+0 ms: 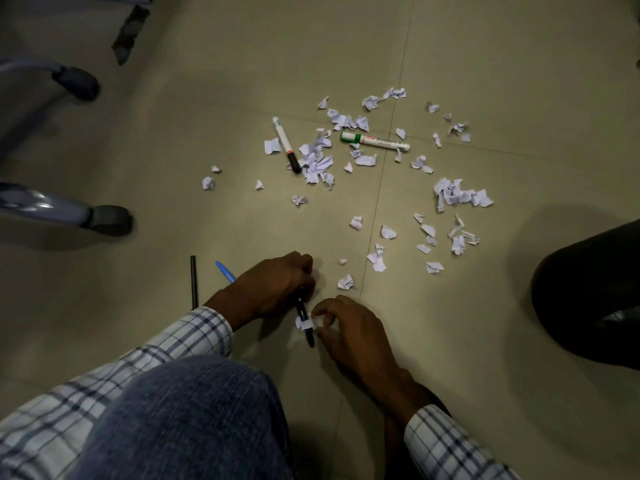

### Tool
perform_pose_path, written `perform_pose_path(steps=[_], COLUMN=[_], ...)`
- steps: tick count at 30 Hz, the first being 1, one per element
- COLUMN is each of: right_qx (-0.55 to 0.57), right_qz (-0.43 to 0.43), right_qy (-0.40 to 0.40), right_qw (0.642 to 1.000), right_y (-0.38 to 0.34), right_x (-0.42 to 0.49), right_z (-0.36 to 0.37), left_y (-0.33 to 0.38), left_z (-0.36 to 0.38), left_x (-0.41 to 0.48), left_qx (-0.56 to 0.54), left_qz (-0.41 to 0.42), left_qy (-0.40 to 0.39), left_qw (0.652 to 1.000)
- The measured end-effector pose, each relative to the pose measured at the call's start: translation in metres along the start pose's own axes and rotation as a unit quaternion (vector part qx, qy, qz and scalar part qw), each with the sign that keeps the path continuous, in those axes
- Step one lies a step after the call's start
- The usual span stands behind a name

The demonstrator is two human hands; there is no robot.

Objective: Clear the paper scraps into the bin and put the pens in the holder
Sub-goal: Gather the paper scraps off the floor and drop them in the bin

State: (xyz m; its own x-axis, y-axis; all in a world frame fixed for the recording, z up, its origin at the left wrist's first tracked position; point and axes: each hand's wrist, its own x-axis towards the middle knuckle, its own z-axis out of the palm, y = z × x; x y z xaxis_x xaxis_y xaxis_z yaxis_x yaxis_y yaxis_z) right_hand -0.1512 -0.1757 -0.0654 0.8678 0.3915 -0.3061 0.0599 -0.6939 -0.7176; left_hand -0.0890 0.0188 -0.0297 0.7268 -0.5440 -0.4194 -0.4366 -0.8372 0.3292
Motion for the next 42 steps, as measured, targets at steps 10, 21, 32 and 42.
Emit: perform_pose_path(steps=[10, 21, 32, 42], right_qx=[0.042, 0.015, 0.057, 0.031], right_qz=[0.014, -0.031, 0.057, 0.077], right_qy=[0.052, -0.027, 0.160, 0.214], right_qw=[0.998, 0.999, 0.984, 0.973], right_y=[0.007, -0.007, 0.010, 0.026], right_x=[0.005, 0.008, 0.019, 0.008], right_z=[-0.007, 0.022, -0.014, -0.033], left_y=[-0.021, -0.027, -0.034, -0.022], left_z=[-0.020, -0.023, -0.027, -0.020], left_x=[-0.011, -0.013, -0.009, 0.017], left_qx=[-0.019, -0.022, 0.002, -0.050], left_qz=[0.003, -0.001, -0.013, -0.015], left_qy=[0.013, -0.020, -0.029, -0.025], left_qw=[1.000, 1.000, 0.999, 0.998])
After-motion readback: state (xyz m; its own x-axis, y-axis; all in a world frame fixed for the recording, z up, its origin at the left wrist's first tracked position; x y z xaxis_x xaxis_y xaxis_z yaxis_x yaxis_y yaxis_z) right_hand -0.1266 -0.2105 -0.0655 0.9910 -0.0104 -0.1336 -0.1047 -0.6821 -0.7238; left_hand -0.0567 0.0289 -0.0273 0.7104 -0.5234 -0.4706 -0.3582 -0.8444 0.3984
